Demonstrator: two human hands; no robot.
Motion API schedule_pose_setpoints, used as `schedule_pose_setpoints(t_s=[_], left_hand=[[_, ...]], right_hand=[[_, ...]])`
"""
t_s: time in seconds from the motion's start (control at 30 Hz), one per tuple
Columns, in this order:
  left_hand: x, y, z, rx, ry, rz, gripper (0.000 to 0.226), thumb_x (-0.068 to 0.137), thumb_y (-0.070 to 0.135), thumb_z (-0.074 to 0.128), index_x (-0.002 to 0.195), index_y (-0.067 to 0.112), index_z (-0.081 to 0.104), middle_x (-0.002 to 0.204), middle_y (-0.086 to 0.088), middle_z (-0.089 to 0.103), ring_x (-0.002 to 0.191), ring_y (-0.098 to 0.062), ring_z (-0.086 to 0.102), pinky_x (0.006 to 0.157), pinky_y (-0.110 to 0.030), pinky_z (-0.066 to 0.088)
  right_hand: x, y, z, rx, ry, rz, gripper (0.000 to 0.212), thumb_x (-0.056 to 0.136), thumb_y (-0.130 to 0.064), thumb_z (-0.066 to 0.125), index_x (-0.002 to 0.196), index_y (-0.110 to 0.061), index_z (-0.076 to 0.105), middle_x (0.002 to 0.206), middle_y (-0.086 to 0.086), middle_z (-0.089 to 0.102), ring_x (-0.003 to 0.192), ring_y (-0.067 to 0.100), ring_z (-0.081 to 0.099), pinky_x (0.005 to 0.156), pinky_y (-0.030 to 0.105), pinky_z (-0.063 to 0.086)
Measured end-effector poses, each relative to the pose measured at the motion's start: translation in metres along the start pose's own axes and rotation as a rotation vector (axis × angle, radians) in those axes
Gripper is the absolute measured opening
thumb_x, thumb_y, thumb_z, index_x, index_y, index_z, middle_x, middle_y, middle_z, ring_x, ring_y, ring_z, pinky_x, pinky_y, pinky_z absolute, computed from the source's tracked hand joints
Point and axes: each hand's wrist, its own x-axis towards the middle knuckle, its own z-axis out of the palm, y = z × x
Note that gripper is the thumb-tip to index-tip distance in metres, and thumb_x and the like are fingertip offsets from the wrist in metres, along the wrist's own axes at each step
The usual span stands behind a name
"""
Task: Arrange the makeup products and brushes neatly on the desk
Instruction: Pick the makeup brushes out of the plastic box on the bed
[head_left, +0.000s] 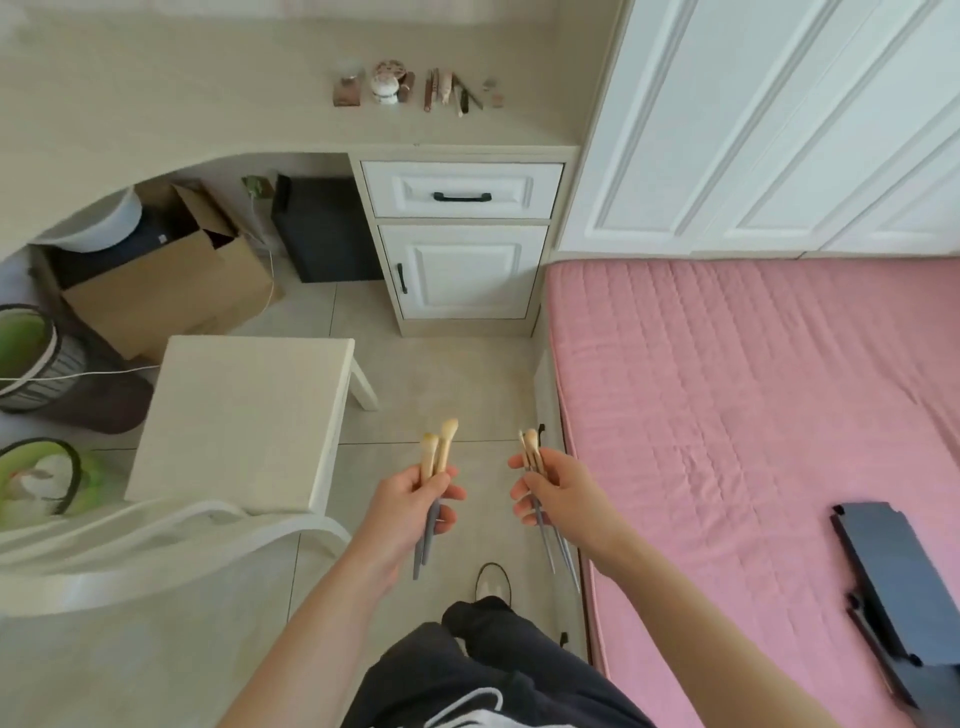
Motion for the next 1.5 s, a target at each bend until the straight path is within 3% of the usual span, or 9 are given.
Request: schedule_pose_setpoints(t_s=[0.6,1.03,1.5], left_hand=[[0.124,0.126,0.02,-0.043,0.0,0.01,0.016,0.097,0.021,0.052,0.106,0.016,0.064,0.083,-0.002,0.072,0.056,-0.008,0.057,0.06,-0.02,0.054],[0.254,0.25,-0.027,0.066,-0.059,0.066,0.014,0.097,0.023,0.053,0.103,0.019,0.064,0.085,0.004,0.074,0.061,-0.01,0.062,0.065,-0.023,0.053],[0.361,0.338,0.002,0.064,-0.073,0.044,0.015,0.09,0.029,0.063,0.095,0.017,0.071,0.086,-0.003,0.071,0.068,-0.012,0.07,0.06,-0.018,0.053]], right_hand=[[0.147,-0.097,-0.044,0.056,0.051,-0.013,0.026,0.096,-0.002,0.038,0.103,-0.019,0.056,0.078,0.006,0.065,0.063,0.015,0.062,0.057,0.023,0.053],[0.275,-0.207,-0.04,0.107,0.046,-0.061,0.023,0.095,-0.002,0.043,0.101,-0.017,0.06,0.074,0.004,0.067,0.063,0.015,0.065,0.057,0.021,0.052],[0.387,-0.284,-0.096,0.183,0.07,-0.089,0.021,0.096,0.001,0.043,0.105,-0.007,0.06,0.071,0.007,0.064,0.059,0.014,0.062,0.058,0.023,0.052]])
